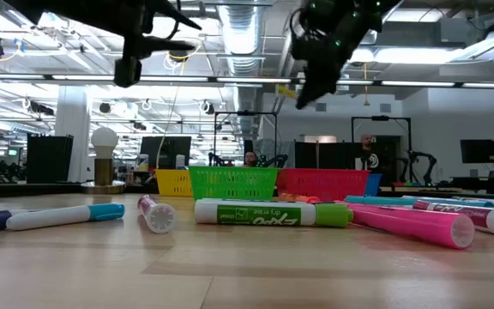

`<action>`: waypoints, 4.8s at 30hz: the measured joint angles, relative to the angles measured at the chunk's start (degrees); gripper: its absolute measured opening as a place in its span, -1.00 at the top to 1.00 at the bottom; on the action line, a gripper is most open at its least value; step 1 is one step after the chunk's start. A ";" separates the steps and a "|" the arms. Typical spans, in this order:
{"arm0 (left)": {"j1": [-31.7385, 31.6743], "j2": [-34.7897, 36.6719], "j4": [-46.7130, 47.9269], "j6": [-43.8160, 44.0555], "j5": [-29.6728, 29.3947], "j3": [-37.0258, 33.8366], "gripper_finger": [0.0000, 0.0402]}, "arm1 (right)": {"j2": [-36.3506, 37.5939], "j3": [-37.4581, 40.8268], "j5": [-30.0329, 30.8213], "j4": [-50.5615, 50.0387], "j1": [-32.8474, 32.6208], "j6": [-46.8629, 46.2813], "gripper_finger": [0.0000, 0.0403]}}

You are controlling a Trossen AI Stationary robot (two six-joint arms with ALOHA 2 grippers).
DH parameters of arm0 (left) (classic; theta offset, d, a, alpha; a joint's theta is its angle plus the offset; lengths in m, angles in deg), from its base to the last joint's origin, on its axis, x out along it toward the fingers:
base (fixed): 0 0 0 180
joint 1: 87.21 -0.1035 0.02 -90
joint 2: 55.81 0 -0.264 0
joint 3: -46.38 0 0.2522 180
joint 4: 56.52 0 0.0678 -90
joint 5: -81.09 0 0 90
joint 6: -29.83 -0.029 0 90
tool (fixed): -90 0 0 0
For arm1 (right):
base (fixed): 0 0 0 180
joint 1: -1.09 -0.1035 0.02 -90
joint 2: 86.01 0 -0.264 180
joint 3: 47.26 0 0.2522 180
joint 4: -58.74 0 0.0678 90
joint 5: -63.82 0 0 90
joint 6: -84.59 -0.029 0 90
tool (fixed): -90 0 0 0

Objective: Pick & Place Markers
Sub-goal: Put the yellow highlighter pen into the blue bin, then put the small blue highlighter pen into the blue bin

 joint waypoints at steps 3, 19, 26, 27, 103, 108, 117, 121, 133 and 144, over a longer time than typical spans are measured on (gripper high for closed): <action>-2.19 0.00 0.58 -3.88 -1.06 -0.02 0.41 | -0.24 0.02 3.82 -3.53 2.38 4.51 0.86; -25.97 2.64 1.19 -26.53 8.60 -0.07 0.41 | -13.76 0.04 5.92 -7.97 15.07 18.22 0.83; -37.67 3.41 1.13 -30.45 19.39 -0.07 0.41 | -18.14 0.04 5.95 -8.51 20.04 19.65 0.84; -38.95 3.43 1.17 -30.73 19.89 -0.07 0.41 | -18.33 0.04 5.95 -8.49 20.62 20.16 0.85; -6.18 3.45 2.83 -21.63 7.07 -0.07 0.41 | 11.00 -1.97 -27.46 -18.66 -10.47 2.26 0.49; 5.00 2.27 3.97 -10.99 -0.07 -0.02 0.41 | 17.22 12.05 -26.21 -3.87 -17.66 -8.81 0.49; 17.30 -8.54 4.04 10.47 -3.58 1.60 0.42 | 24.63 27.27 -13.68 15.39 -29.99 -20.92 0.49; 18.96 -13.67 3.95 14.24 -3.53 4.91 0.41 | 27.68 30.73 -10.71 18.92 -31.52 -22.22 0.49; 18.78 -19.98 16.31 26.47 6.58 9.79 0.59 | 45.79 42.22 -10.75 27.20 -26.38 -24.98 0.49; 19.78 -20.54 18.70 40.04 12.96 9.51 0.76 | 57.90 48.65 -8.86 31.60 -24.56 -27.65 0.49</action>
